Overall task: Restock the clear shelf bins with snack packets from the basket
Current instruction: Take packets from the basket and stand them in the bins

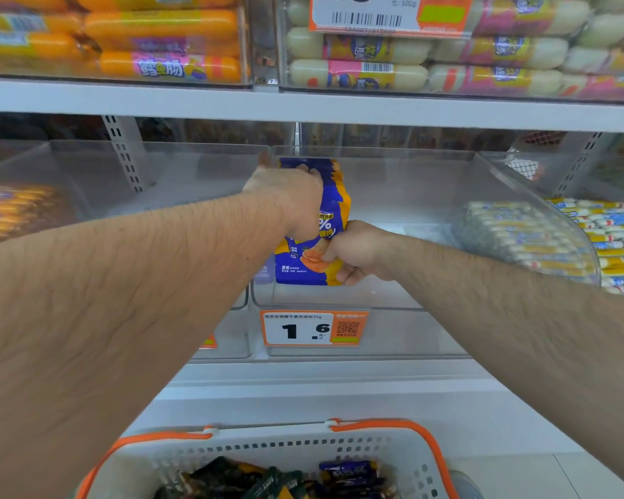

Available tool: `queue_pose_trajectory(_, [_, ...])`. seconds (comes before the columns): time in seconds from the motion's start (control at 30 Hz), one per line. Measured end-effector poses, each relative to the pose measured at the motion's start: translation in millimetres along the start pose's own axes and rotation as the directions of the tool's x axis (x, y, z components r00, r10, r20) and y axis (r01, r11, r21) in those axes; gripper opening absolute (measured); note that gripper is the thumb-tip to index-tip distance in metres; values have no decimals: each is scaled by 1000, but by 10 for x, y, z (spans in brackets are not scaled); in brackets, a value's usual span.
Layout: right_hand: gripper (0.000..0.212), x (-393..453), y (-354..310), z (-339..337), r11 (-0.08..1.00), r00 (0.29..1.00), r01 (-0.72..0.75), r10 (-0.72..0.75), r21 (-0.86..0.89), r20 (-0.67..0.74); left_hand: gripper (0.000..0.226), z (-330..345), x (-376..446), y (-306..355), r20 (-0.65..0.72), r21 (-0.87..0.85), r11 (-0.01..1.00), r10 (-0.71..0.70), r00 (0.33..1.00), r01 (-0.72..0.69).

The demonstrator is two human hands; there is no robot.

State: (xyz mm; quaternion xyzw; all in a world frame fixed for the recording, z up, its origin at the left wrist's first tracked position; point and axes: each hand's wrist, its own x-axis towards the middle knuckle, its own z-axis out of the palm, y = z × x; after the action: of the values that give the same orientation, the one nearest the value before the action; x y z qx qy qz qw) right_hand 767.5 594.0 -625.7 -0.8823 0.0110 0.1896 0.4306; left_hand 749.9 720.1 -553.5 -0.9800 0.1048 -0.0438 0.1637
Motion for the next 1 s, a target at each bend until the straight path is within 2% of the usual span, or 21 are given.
queue_pose_trajectory(0.07, [31, -10, 7, -29, 1000, 1000, -1, 0, -9, -29, 61, -11, 7, -19, -45, -48, 998, 36, 998, -38])
queue_pose_trajectory(0.17, [31, -35, 10, -62, 1000, 998, 0, -1, -9, -57, 58, 17, 24, -2, -39, 5, 998, 63, 997, -63])
queue_pose_trajectory(0.37, [30, -67, -9, -26, 999, 999, 43, -43, -5, 15, 49, 30, 11, 22, -43, -1, 997, 71, 997, -71])
queue_pose_trajectory(0.6, [35, -57, 34, -55, 1000, 1000, 2, -2, -31, 1, 75, 26, 5, -1, -74, -10, 996, 87, 993, -88])
queue_pose_trajectory(1.0, [30, -113, 14, -74, 994, 1000, 19, -21, -108, -16, 53, 38, 27, 5, -104, 12, 995, 103, 989, -102])
